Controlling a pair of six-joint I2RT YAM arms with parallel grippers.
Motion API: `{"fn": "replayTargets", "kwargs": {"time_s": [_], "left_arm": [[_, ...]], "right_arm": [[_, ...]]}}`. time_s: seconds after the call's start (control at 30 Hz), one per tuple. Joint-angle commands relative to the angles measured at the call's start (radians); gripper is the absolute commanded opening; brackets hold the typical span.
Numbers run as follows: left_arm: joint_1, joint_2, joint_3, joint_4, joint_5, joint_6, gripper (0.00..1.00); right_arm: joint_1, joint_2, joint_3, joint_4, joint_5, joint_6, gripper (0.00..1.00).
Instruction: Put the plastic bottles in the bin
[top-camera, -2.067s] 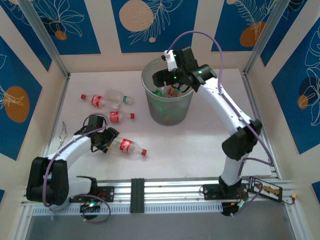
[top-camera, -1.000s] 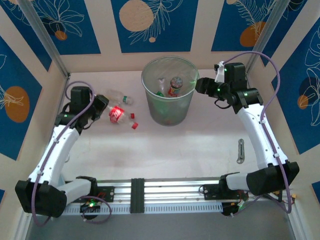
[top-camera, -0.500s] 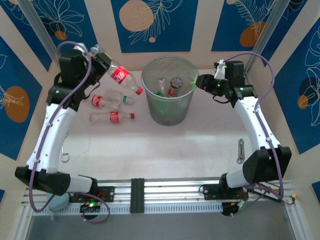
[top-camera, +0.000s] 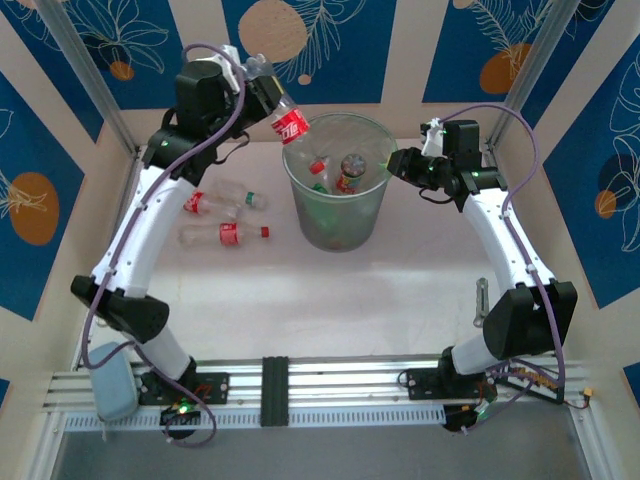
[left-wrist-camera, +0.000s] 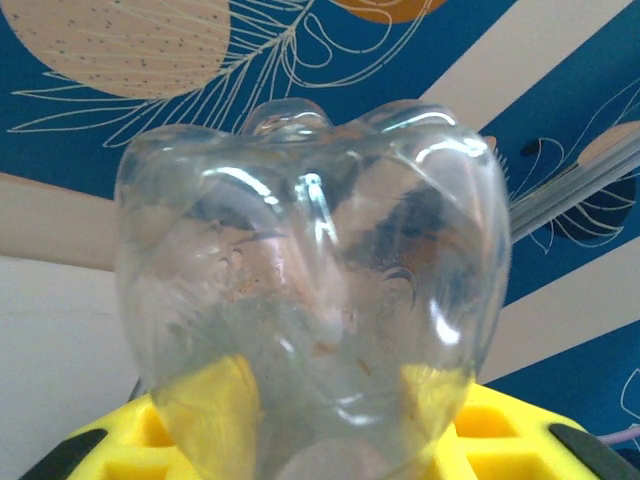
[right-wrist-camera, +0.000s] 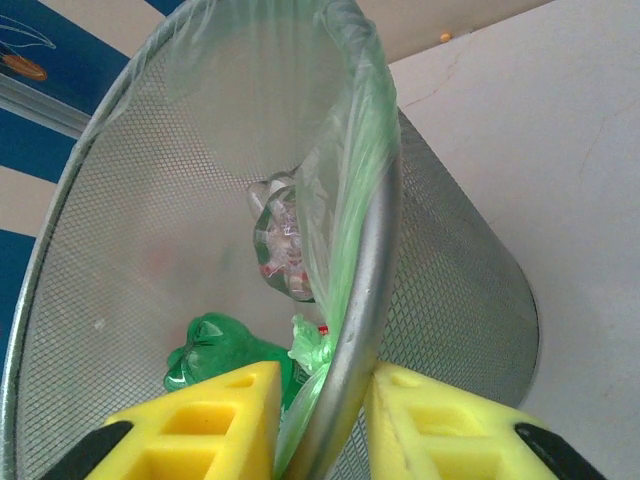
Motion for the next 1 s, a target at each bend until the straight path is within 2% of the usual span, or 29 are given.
{"fn": "replayTargets", "kwargs": {"time_s": [0.0,0.4,0.7,0.97], "left_arm": [[-0.027,0.069,0.059,-0.015,-0.03,0.072,0.0],[-0.117,0.185,0.019,0.016,-0.04,0.207,0.0],[-0.162,0.156,-0.206,0.086,-0.019,0.247,0.01],[-0.179,0.182,-0.303,0.11,0.017,0.267,0.04]], "right_arm": [[0.009,0.025,0.012,-0.025,0.0,-0.006,0.28],[0.022,0.03,0.012,-0.017,0.01,-0.001,0.27],[0.026,0.04,0.023,-0.016,0.014,0.001,0.27],[0.038,0.053,0.036,-0.015,0.019,0.004,0.26]]}}
